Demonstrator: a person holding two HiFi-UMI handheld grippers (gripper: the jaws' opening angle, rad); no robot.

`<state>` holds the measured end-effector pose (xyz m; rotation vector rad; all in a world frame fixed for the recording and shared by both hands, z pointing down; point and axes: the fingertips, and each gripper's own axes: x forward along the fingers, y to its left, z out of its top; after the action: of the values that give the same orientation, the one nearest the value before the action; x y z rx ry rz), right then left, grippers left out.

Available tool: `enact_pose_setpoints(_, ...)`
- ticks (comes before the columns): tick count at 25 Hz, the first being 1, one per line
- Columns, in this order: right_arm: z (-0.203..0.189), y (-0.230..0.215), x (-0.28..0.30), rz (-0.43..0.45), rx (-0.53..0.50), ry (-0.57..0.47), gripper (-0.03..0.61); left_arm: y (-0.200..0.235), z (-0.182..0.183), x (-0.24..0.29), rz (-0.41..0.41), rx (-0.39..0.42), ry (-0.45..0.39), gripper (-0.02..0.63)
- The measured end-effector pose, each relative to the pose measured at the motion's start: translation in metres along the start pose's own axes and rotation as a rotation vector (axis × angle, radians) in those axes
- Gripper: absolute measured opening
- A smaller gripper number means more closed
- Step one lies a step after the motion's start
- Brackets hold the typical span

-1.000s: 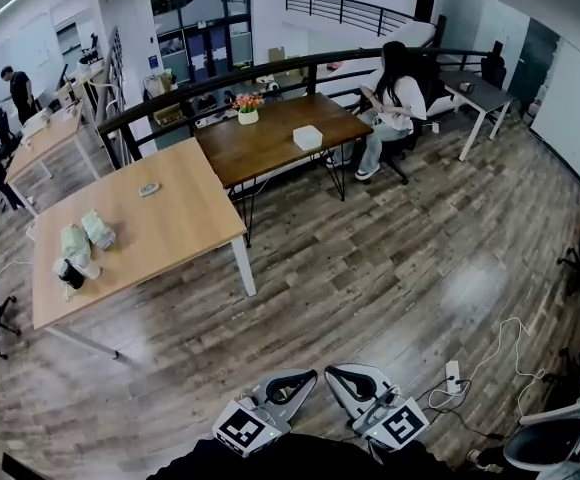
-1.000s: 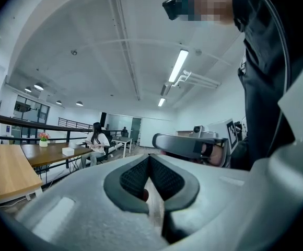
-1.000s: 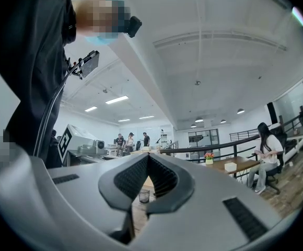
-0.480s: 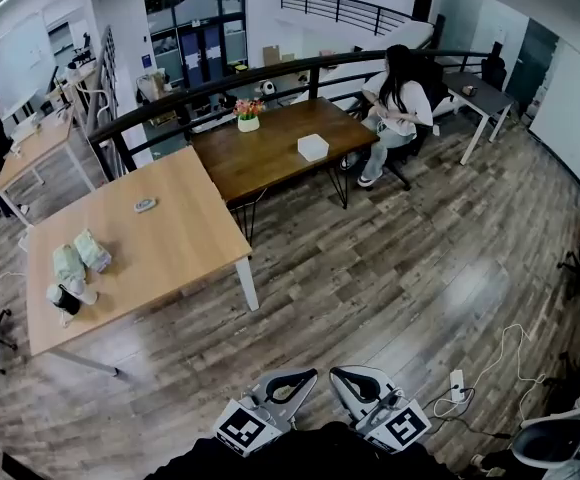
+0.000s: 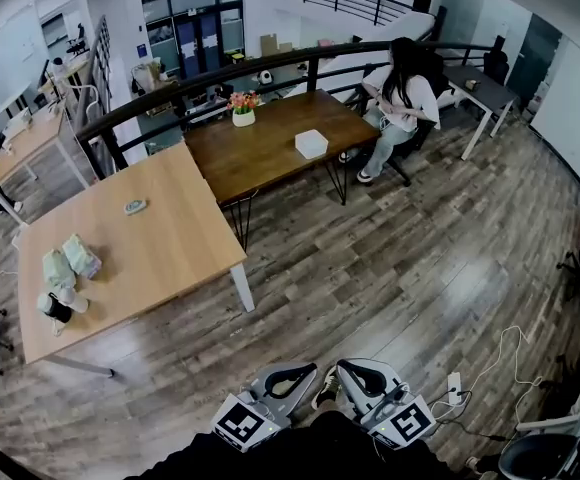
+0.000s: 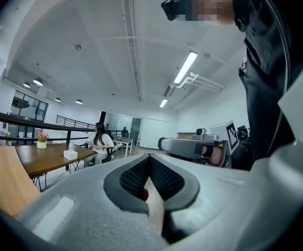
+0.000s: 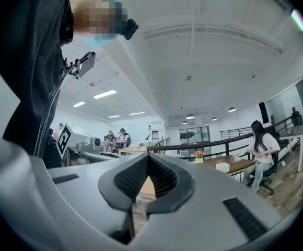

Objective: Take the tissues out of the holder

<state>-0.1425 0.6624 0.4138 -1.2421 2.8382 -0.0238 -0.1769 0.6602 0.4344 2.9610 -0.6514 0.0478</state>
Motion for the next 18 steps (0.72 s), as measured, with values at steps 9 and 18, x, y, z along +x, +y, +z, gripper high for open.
enact_pose_setpoints(9, 0.008, -0.089, 0.020, 0.055, 0.006, -0.012, 0.002, 0.043, 0.021, 0.082, 0.043, -0.021, -0.030, -0.005)
enact_pose_setpoints(18, 0.013, -0.191, 0.024, 0.096, -0.010, -0.028, 0.002, 0.076, 0.029, 0.183, 0.092, -0.004, -0.012, -0.005)
